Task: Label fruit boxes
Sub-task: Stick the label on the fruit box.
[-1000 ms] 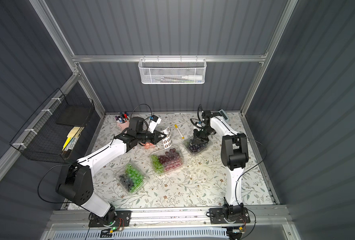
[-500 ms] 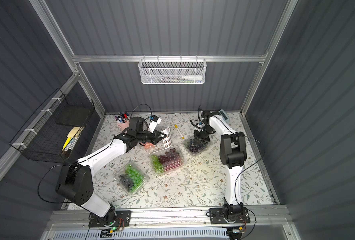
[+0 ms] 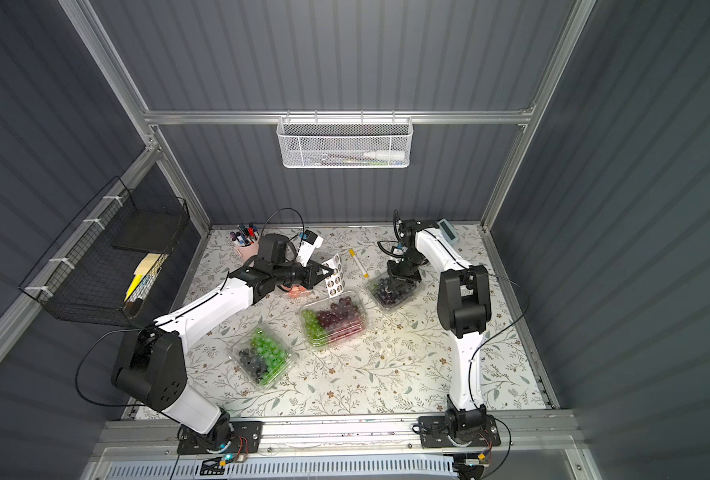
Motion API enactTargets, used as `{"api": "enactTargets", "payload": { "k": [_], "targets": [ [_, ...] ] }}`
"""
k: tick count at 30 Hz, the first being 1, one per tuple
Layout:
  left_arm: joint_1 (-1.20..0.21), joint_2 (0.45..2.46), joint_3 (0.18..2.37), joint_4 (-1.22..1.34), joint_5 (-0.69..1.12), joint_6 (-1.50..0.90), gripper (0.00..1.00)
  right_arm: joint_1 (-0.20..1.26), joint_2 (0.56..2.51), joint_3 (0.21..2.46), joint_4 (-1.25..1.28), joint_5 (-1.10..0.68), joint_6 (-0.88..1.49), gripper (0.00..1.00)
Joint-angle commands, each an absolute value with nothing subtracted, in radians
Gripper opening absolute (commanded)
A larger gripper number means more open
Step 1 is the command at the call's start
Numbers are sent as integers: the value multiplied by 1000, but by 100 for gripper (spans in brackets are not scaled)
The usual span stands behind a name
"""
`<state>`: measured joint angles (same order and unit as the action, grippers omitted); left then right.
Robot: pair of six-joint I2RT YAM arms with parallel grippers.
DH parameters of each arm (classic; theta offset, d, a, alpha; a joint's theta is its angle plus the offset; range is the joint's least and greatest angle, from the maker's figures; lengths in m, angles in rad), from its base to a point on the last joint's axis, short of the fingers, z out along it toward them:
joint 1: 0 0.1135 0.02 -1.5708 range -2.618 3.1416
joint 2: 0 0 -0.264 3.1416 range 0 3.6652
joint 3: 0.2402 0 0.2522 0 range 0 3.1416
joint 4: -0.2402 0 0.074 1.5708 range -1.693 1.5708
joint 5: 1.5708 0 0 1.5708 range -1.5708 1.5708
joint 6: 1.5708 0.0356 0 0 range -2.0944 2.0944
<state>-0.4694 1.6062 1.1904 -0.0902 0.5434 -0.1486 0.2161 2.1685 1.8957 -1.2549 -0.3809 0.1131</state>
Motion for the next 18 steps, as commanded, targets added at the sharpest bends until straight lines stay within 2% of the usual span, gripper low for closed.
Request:
{"api": "enactTargets", "payload": {
  "k": [1, 5, 10, 14, 18],
  "targets": [
    [-462, 1586, 1208, -94, 564, -123, 0, 222, 2131, 1931, -1308, -327, 116, 29],
    [-462, 1585, 1210, -91, 566, -126, 0, 221, 2107, 1933, -1299, -289, 120, 31],
    [-461, 1580, 1211, -89, 568, -127, 0, 222, 2098, 1944, -1284, -374, 113, 17],
    [-463, 1577, 1213, -75, 637, -115, 0, 222, 2038, 1917, -1242, -424, 118, 18],
    [-463, 1556, 1205, -74, 743, -38, 0, 230, 1860, 1743, -1077, -426, 137, 22]
  ]
}}
